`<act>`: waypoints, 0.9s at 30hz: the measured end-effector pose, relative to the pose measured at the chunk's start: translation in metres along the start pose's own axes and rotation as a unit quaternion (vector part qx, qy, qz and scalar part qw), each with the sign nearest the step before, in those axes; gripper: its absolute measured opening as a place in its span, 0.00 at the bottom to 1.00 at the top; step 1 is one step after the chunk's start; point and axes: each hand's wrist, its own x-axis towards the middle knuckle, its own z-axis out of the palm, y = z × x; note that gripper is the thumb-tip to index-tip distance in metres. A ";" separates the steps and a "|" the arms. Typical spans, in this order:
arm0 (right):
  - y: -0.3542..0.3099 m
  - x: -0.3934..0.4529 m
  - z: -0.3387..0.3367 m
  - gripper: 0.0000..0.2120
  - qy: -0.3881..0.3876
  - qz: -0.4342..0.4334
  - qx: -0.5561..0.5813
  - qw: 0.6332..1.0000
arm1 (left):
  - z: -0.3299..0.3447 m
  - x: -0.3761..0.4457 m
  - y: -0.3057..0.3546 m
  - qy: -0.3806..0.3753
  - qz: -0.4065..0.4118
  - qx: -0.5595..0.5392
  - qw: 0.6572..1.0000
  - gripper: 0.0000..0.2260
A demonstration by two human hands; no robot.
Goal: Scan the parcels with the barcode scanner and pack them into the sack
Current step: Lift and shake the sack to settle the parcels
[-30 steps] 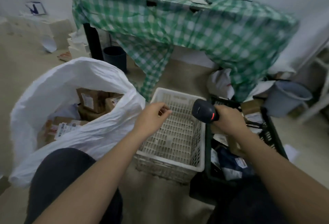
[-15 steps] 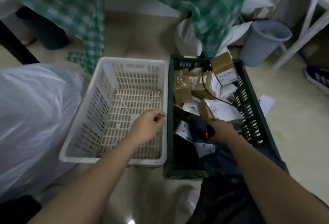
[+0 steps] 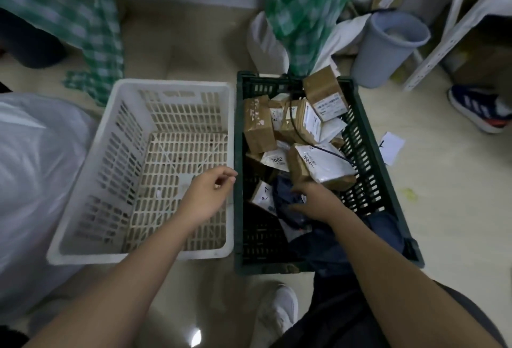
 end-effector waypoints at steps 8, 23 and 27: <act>-0.166 -0.076 -0.040 0.16 0.116 -0.194 0.172 0.959 | -0.092 -0.093 0.010 0.116 0.031 -0.050 0.991 0.05; -0.535 -0.156 -0.019 0.32 0.251 -0.502 -0.115 0.820 | -0.343 -0.342 -0.099 0.514 -0.031 -0.069 0.854 0.06; -0.593 -0.140 -0.009 0.35 0.313 -0.500 -0.336 0.734 | -0.394 -0.356 -0.147 0.533 -0.140 0.015 0.834 0.23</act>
